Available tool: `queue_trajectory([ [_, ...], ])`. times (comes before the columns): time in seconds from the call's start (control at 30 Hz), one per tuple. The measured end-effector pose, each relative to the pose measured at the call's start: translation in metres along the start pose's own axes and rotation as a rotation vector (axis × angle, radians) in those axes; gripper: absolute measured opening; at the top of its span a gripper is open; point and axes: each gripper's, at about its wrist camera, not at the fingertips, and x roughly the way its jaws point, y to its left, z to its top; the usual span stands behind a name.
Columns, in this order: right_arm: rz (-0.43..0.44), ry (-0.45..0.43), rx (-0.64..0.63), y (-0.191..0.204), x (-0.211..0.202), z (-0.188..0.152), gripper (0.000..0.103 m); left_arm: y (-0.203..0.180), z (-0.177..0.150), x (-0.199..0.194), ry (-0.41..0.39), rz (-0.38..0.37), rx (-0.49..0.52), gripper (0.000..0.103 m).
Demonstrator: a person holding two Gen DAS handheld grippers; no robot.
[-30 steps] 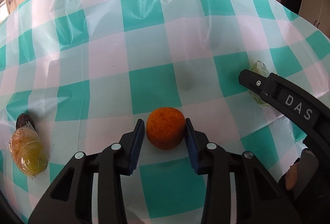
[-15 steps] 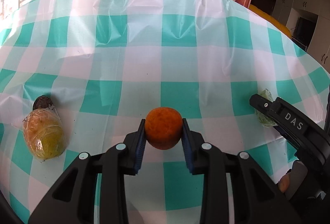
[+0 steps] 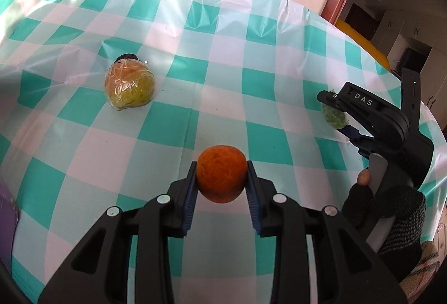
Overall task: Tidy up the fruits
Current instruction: 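Carry the cabbage and small orange over the box with both grippers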
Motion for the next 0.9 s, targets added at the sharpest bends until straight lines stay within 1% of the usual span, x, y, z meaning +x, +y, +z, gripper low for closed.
queue_trajectory([
  [0.13,0.008,0.026,-0.037,0.015,-0.013,-0.025,0.060,0.005,-0.019,-0.017,-0.007,0.010,-0.002,0.032],
  [0.4,0.042,0.063,-0.124,0.045,-0.046,-0.081,0.060,0.038,-0.055,-0.061,-0.010,0.006,-0.071,0.032],
  [0.63,0.100,0.070,-0.235,0.076,-0.076,-0.126,0.060,0.047,-0.079,-0.095,-0.048,0.028,-0.033,0.032],
  [0.77,0.124,0.091,-0.261,0.085,-0.084,-0.141,0.060,0.041,-0.086,-0.108,-0.103,0.034,0.016,0.032],
  [0.9,0.136,0.105,-0.288,0.092,-0.092,-0.154,0.060,0.043,-0.090,-0.118,-0.125,0.013,0.014,0.032],
])
